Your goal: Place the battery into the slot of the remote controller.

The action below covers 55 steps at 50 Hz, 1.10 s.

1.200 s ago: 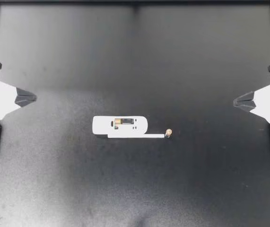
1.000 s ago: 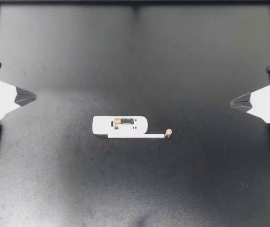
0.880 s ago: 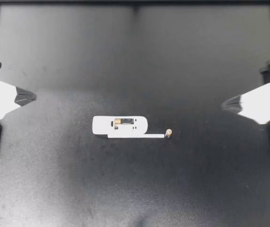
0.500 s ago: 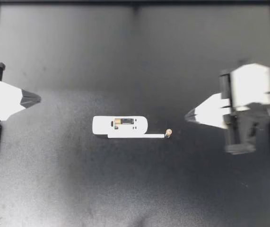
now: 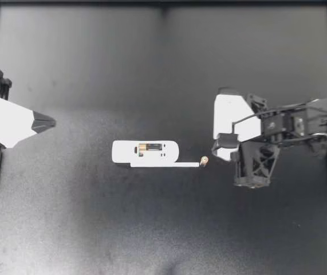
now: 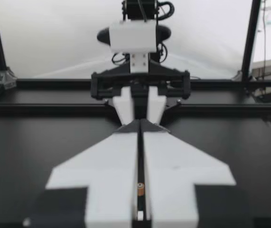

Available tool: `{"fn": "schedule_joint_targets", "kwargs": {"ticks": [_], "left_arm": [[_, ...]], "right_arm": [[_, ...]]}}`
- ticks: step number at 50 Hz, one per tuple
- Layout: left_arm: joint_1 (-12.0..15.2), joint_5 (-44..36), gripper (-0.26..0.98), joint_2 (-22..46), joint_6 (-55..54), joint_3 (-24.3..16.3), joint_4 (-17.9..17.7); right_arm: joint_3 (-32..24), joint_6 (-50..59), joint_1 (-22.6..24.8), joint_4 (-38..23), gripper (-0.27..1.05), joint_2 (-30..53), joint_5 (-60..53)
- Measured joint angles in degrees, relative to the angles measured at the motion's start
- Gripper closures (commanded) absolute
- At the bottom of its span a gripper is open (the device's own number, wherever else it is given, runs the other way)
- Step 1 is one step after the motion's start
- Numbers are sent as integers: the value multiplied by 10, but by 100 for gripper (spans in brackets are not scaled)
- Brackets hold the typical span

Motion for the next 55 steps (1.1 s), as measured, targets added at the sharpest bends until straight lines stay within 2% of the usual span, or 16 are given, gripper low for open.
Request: {"fn": "schedule_joint_targets", "kwargs": {"ticks": [21,55], "left_arm": [[1,0,89,0,0,6,0],[1,0,89,1,0,9,0]], "right_arm": [[-35,-1,-1,-12,30,100,1],[-43,-1,-1,-12,30,149,5]]}}
